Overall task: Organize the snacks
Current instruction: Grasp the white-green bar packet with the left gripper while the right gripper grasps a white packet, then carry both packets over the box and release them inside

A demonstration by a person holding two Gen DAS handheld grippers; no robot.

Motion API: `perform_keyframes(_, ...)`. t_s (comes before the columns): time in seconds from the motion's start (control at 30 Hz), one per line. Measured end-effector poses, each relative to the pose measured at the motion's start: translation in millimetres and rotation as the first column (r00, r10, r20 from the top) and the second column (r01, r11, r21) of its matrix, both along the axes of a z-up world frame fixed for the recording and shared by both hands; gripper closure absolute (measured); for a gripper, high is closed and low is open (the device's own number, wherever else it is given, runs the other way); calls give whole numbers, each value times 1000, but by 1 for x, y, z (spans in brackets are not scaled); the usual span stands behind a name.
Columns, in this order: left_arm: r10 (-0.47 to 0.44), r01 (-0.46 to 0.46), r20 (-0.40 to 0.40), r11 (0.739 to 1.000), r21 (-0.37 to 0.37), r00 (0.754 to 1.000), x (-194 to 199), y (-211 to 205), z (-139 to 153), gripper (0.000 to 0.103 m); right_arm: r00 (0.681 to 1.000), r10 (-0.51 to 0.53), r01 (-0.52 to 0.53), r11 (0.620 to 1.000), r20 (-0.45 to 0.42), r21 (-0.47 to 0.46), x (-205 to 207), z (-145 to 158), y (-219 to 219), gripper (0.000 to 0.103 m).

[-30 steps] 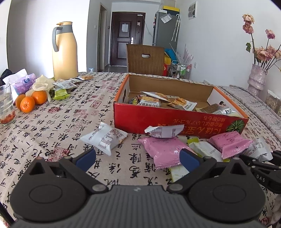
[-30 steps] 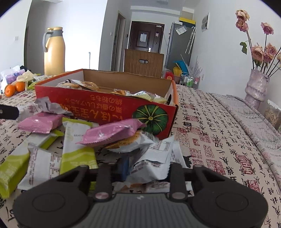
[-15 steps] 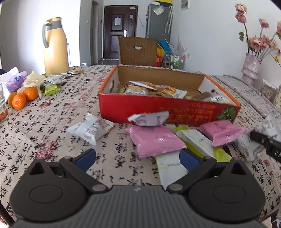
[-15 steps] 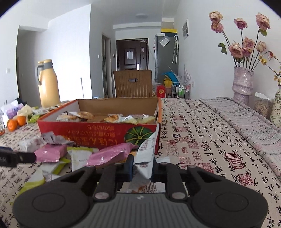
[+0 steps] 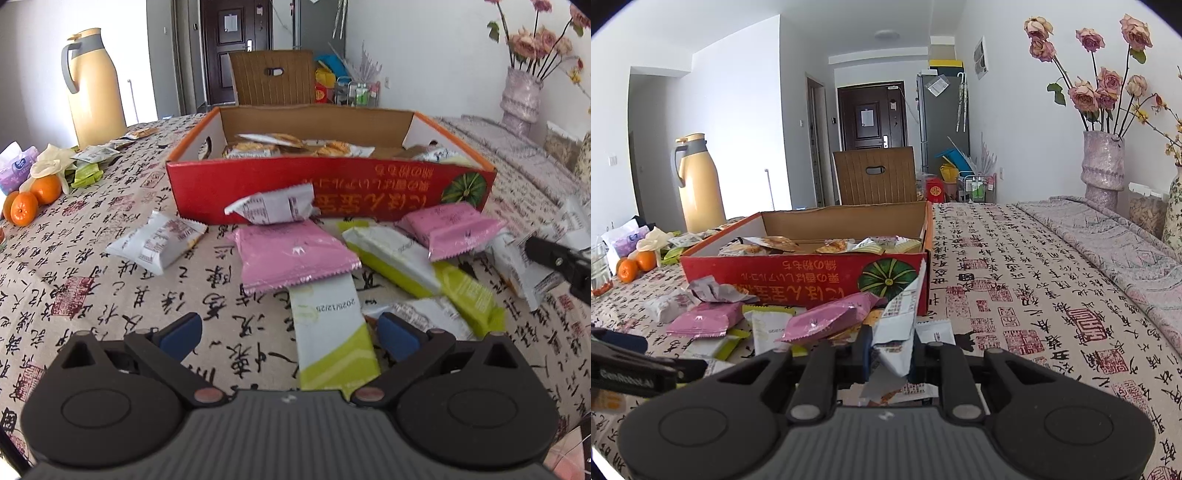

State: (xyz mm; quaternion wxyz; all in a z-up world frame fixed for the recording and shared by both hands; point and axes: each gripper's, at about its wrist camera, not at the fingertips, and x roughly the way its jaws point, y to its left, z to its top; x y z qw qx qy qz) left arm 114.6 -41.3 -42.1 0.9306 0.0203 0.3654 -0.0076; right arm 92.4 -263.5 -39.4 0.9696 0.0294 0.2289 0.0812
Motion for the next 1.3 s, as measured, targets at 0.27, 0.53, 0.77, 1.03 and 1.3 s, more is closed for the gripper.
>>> perform_keyframes(0.27,3,-3,-38,1000,4,999,3,-5,-6,26,1000,-1,1,1000,-4,17,-5,-3,-5,86)
perform_keyframes(0.53,-42,42,-23,999,-7,999,-3,-14,-3,64,1000,5,-5,1000,4,25,-13,-1,-7,86)
perform_keyframes(0.77,-41,41,4,999,-18,999,-16,-12,4,65,1000,7,-7,1000,19,25,-23,3,-5,86)
perform_keyframes(1.03,-65,68,91,997,-37,994,-41,-10,26,65,999,9,-9,1000,45,19,-37,11,-3,86)
perform_keyframes(1.3,-64,72,170,997,-40,983,-49,-8,51,65,997,12,-13,1000,71,17,-39,22,1,86)
